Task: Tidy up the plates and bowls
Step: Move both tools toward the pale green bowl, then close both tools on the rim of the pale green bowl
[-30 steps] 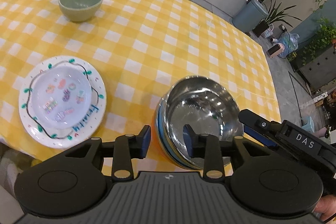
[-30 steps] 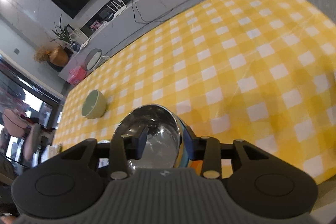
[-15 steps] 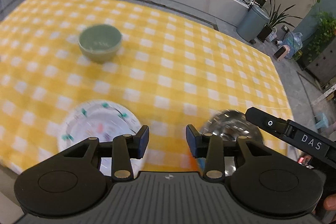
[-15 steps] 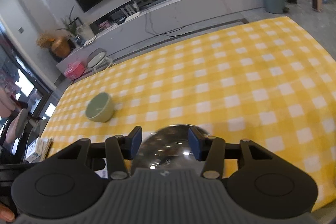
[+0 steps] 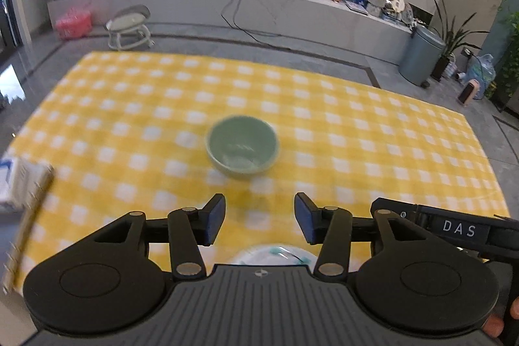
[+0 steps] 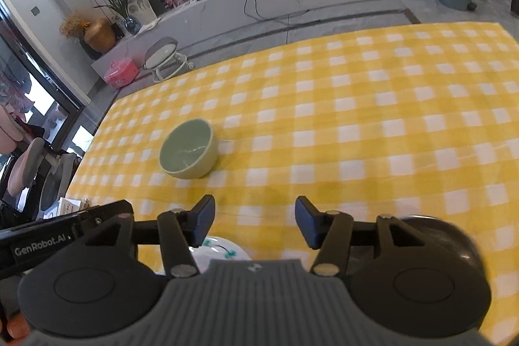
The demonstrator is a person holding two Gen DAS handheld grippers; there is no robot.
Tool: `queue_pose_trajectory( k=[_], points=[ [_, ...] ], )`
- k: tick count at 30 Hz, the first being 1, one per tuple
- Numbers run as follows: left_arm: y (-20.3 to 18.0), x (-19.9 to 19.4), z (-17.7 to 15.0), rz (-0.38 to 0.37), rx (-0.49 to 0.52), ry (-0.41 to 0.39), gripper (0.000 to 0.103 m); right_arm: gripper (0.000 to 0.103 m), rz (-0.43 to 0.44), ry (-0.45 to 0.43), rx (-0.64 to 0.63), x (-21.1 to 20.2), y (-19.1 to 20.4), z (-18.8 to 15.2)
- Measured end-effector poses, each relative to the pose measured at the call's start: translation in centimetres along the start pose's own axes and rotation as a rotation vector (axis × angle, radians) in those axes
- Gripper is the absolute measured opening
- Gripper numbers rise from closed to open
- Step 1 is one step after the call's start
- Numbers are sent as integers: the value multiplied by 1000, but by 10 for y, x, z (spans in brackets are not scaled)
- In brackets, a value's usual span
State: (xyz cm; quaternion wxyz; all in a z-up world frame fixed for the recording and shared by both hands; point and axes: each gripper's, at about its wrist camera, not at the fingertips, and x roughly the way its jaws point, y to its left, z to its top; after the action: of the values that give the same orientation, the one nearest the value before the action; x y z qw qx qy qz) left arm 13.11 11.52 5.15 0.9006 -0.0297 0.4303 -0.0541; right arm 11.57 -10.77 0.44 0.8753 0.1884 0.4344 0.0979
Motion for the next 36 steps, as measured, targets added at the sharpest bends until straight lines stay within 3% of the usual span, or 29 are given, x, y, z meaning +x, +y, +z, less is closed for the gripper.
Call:
queue_pose_trajectory(
  k=[16,23,25,29,33,36],
  points=[
    [73,75,59,-41,-154,27,58,55,-43,94,-53,100,70,57],
    [75,130,58,-57,-147,121,54,38,-115,194,-36,154,72,64],
    [74,144,55,-76,-138,155,50,34,-136,218,-26,167,66,64],
    [71,160,52,-74,-131,199,42,26,-96,259,34,181,52,66],
    [67,166,49,-76,-136,219,26,14,-61,281,56,189,50,66],
    [66,169,49,-72,-132,225,17,11,-52,283,54,192,51,67]
  ],
)
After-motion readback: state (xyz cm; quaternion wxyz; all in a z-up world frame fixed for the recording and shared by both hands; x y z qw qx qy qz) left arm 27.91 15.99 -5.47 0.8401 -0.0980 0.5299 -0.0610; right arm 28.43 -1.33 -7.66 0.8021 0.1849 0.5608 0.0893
